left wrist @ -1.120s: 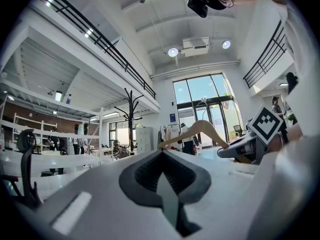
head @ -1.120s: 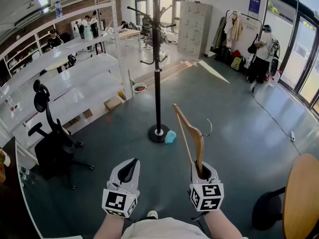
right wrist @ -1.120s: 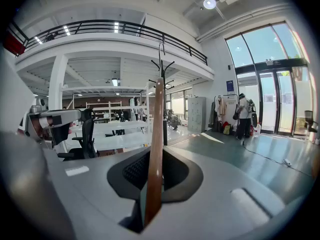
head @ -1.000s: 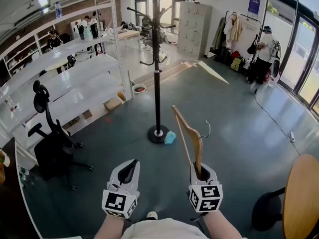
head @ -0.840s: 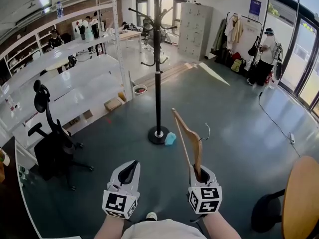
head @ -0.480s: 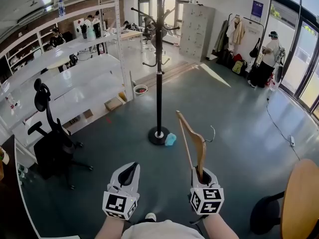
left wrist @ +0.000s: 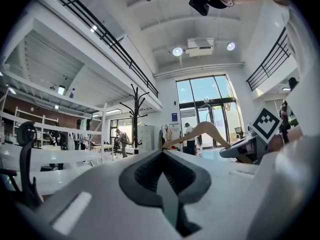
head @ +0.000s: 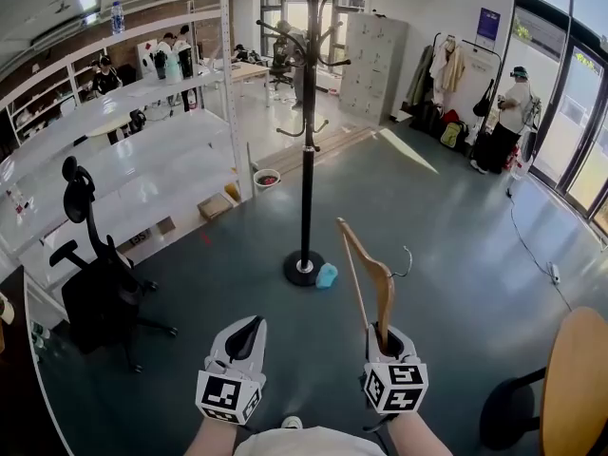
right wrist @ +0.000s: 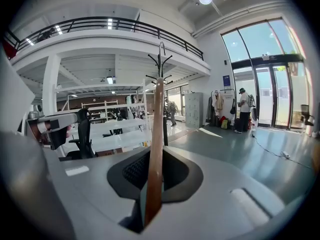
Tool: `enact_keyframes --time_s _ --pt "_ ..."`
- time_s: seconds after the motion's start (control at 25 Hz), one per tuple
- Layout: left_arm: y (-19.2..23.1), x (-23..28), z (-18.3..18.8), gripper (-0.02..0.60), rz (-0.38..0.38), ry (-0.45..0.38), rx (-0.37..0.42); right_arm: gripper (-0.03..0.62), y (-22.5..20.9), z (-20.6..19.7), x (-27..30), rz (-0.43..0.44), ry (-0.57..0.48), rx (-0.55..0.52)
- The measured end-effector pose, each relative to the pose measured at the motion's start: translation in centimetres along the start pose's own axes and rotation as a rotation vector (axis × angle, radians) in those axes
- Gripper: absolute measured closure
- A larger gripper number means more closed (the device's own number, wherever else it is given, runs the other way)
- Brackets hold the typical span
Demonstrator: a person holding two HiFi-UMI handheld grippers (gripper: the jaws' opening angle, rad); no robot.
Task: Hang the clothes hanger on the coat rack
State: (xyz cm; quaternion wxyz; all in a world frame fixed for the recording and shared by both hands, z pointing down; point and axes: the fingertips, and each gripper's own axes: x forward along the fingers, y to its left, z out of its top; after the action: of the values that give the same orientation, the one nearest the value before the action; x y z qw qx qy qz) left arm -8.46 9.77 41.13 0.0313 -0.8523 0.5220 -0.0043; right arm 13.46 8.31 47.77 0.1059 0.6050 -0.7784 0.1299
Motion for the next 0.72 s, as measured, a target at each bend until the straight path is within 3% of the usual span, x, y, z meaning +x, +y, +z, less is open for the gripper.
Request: enact_keyframes --time_s 0.48,0.72 --pt "7.3 -0.4 -1.6 0.581 0.036 0.014 -0.031 0.537 3.2 1.5 4.1 -0.035 -0.003 0.000" --pt "9.4 2.1 -2.8 0.581 0.051 0.023 -0.043 0.537 2.8 2.0 7.4 -0.029 0.001 0.005"
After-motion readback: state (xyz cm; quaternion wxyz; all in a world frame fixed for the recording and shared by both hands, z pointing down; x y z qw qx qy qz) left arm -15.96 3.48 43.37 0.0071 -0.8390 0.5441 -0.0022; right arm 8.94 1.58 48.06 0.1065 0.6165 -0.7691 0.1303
